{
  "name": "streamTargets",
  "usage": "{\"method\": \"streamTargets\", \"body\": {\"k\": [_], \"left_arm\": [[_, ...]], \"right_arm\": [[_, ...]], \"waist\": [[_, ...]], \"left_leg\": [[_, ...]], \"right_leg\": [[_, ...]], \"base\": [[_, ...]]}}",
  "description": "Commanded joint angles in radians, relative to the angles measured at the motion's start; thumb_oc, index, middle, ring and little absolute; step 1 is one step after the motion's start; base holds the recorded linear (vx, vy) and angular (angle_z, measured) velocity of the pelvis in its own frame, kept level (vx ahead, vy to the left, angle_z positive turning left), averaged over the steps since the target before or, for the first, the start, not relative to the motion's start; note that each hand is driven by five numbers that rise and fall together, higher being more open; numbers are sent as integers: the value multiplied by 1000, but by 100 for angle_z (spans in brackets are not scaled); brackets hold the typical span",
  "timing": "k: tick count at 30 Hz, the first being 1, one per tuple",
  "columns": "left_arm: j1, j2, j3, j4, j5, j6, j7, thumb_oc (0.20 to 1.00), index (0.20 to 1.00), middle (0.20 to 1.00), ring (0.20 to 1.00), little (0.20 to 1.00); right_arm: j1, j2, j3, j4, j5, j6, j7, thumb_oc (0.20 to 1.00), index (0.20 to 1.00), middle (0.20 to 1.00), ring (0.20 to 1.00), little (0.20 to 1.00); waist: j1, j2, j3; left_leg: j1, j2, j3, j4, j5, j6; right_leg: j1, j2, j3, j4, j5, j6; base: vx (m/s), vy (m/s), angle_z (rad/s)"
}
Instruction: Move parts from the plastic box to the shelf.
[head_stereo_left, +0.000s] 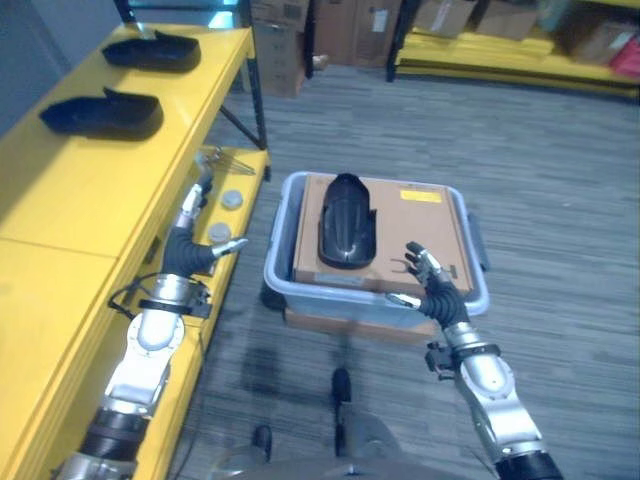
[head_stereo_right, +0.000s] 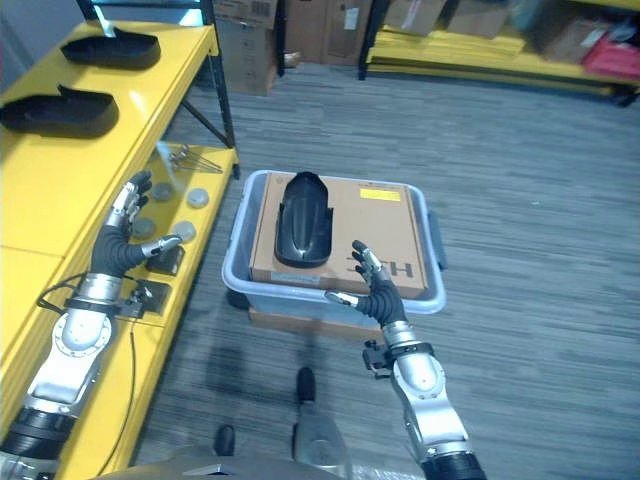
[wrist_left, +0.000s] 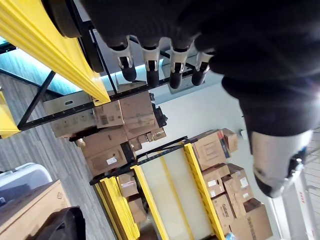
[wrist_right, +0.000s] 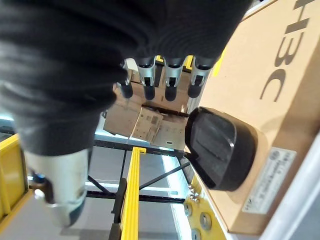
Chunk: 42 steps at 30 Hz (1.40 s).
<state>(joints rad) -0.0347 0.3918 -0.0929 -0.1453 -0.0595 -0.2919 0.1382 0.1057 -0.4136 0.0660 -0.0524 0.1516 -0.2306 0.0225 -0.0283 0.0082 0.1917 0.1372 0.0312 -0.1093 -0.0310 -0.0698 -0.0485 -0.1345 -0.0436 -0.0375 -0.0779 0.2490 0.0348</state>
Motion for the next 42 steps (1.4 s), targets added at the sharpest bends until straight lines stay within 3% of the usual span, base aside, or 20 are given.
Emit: {"method": "streamTargets", "body": {"k": [1,2,4,6,8,11,15,21,24,27,31,41,42], "left_arm": [[-30,41,17,-40,-48,-47,-5,1000,1000,1000,1000,1000],[-32,31,10,-37,-69,-45,-13,1000,1000,1000,1000,1000],[-25,35,14,-46,-76,-47,-14,1000,1000,1000,1000,1000],[-27,40,20,-49,-65,-47,-10,1000,1000,1000,1000,1000],[-18,38,29,-48,-64,-49,-8,1000,1000,1000,1000,1000],[-7,31,30,-40,-60,-52,-10,1000,1000,1000,1000,1000],[6,32,21,-35,-44,-45,-16,1000,1000,1000,1000,1000],[38,56,21,-42,-43,-30,-29,1000,1000,1000,1000,1000],[43,59,19,-43,-50,-31,-29,1000,1000,1000,1000,1000],[28,76,-28,-9,-43,-34,-21,1000,1000,1000,1000,1000],[0,92,-72,48,-16,-32,4,1000,1000,1000,1000,1000],[-47,105,-158,159,65,-30,39,1000,1000,1000,1000,1000],[-63,119,-189,191,126,-36,54,1000,1000,1000,1000,1000]], "right_arm": [[-14,-24,-29,-70,12,-42,26,1000,1000,1000,1000,1000],[-24,-51,-32,-67,38,-48,35,1000,1000,1000,1000,1000],[-21,-68,-50,-64,57,-52,32,1000,1000,1000,1000,1000],[-24,-81,-63,-54,59,-52,18,1000,1000,1000,1000,1000],[-18,-89,-77,-49,39,-53,5,1000,1000,1000,1000,1000],[-5,-103,-116,-55,0,-60,-25,1000,1000,1000,1000,1000],[23,-87,-141,-33,-42,-52,-51,1000,1000,1000,1000,1000],[-13,-49,-139,-7,-41,-32,-82,1000,1000,1000,1000,1000],[-30,-52,-140,-3,-66,-29,-103,1000,1000,1000,1000,1000],[-131,-49,-127,73,-195,-10,-246,1000,1000,1000,1000,1000],[-229,-38,-104,158,-232,0,-344,1000,1000,1000,1000,1000],[-371,-77,-70,190,-320,19,-426,1000,1000,1000,1000,1000],[-410,-88,-67,214,-339,19,-463,1000,1000,1000,1000,1000]], "waist": [[-11,-39,-7],[-7,-33,2],[0,-40,19],[3,-54,32],[-2,-57,29],[-1,-46,18],[-9,-25,3],[6,-28,6],[11,-31,15],[35,-35,67],[50,-35,91],[65,-37,122],[70,-35,127]], "left_leg": [[-11,26,6,53,-84,21],[-65,40,-4,221,-49,-16],[-130,34,-10,338,9,-32],[-189,22,14,405,15,-33],[-209,50,80,349,-11,-32],[-186,75,146,156,-21,-23],[-146,78,150,76,-4,-24],[-110,49,173,-15,14,0],[-117,45,173,-24,19,4],[-181,36,154,-44,41,13],[-227,32,134,-50,55,14],[-283,23,118,-52,70,11],[-293,20,116,-52,73,10]], "right_leg": [[24,-62,-25,128,-234,94],[85,-39,-53,106,-268,64],[129,-36,-73,69,-270,46],[155,-40,-88,42,-273,39],[170,-49,-115,21,-281,45],[180,-56,-140,7,-285,58],[182,-48,-147,-5,-285,66],[160,-65,-130,-8,-264,81],[145,-68,-126,-7,-259,83],[80,-73,-131,-7,-245,90],[46,-80,-144,-8,-235,94],[1,-90,-155,-9,-222,100],[-8,-92,-157,-9,-219,103]], "base": [[261,-361,22],[300,-443,26],[153,-297,15],[43,-147,-10],[65,-37,12],[57,60,24],[37,54,-2],[64,114,5],[-53,64,4],[-135,66,6],[-58,44,48],[-13,12,9],[0,0,0]]}}
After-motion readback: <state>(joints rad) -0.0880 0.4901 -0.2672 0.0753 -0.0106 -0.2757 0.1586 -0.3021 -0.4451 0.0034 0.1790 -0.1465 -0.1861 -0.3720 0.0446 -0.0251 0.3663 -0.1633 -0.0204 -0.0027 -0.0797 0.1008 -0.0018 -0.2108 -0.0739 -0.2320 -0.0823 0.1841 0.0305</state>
